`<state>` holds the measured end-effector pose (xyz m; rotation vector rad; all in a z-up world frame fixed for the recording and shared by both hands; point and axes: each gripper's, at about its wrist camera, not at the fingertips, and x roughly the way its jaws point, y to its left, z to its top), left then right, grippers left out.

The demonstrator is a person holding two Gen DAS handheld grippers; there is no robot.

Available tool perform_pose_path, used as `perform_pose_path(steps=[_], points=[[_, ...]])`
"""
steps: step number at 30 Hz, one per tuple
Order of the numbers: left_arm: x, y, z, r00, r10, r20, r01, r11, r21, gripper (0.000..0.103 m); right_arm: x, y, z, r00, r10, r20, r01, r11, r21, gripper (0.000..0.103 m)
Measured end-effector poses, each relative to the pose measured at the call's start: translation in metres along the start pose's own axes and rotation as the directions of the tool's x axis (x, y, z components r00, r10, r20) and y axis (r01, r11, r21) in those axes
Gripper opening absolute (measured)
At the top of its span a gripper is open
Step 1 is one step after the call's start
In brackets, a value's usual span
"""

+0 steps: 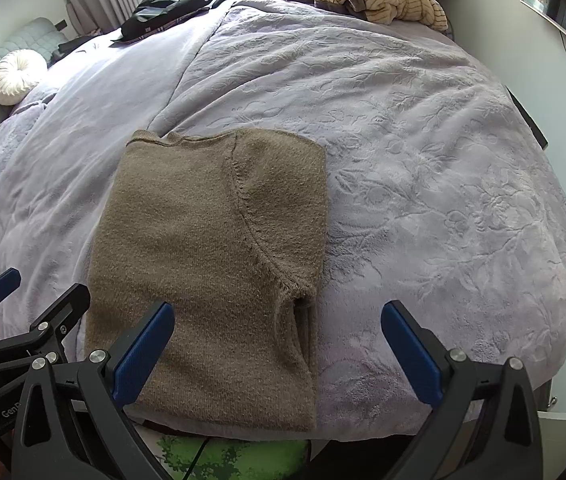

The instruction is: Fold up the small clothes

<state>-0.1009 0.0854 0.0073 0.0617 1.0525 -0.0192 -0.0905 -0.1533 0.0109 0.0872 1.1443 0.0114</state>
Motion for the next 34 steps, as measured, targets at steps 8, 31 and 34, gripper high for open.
perform_pose_path(steps=[8,31,34], points=[[-0.0016,0.0001,-0.0008,1.0,0.005,0.007,-0.005,1.0,0.002,0.102,-0.0023,0.0007,-0.001,1.0,-0.002,0.002,0.002,1.0,-0.001,0.103],[0.0003,-0.001,-0.003,0.999,0.012,0.034,-0.012,1.0,0.011,0.102,-0.0019,0.0036,-0.0014,1.0,-0.002,-0.002,0.002,1.0,-0.002,0.103],[-0.0004,-0.0021,-0.0028,0.999,0.01,0.035,-0.01,1.0,0.019,0.102,-0.0019,0.0037,-0.0013,1.0,-0.002,-0.002,0.002,1.0,-0.002,0.103]])
